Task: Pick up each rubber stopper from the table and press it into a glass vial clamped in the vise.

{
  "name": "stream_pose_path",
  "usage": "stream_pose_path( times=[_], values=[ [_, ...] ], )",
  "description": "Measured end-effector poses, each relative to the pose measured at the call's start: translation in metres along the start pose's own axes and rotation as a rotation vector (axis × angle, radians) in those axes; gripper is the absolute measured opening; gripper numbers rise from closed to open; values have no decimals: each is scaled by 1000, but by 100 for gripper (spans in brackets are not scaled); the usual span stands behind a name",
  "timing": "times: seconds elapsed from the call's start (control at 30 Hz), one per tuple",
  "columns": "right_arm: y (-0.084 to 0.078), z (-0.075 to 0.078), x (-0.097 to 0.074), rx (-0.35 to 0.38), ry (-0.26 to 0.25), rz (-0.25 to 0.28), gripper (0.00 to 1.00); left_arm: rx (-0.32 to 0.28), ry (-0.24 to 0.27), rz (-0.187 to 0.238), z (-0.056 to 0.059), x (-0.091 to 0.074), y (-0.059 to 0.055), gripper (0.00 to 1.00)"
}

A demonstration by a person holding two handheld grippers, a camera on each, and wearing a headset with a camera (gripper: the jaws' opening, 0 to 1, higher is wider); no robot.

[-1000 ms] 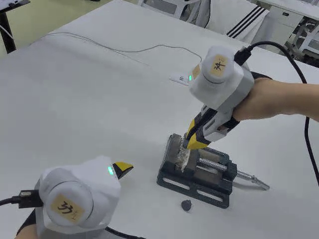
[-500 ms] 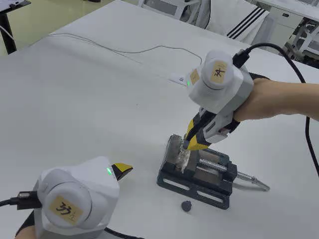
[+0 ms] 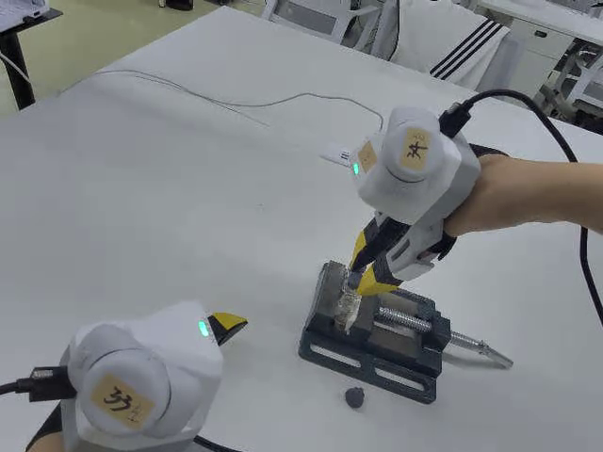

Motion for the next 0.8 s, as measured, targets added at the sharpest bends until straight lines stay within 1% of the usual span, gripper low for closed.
stream_pose_path(
  times=[0.07,0.17,0.23,0.33,0.57,0.8],
  values=[
    [2,2,-3,-6,-12,9,13,1,-1,-1,0,0,0,99],
    [4,5,-9,-4,-14,12,10,2,-2,-2,0,0,0,99],
    [4,4,-10,0,-6,16,7,3,-1,-1,0,0,0,99],
    [4,2,-9,3,5,14,3,2,2,3,-1,-1,1,99],
    [-1,3,-3,21,8,12,2,2,5,0,-3,-1,0,99],
    [0,2,-1,24,11,19,0,-6,-1,-6,-1,1,-4,99]
  ],
)
Point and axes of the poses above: the centre of the closed fingertips' face, and the gripper's own axes: x roughly forward along the fingers, z roughly to its right, y roughly out of its top, the point moved 1 cm from there along -x, roughly backward along the fingers, and after that the axes turned 1 degree about -x, right-handed, at the moved point
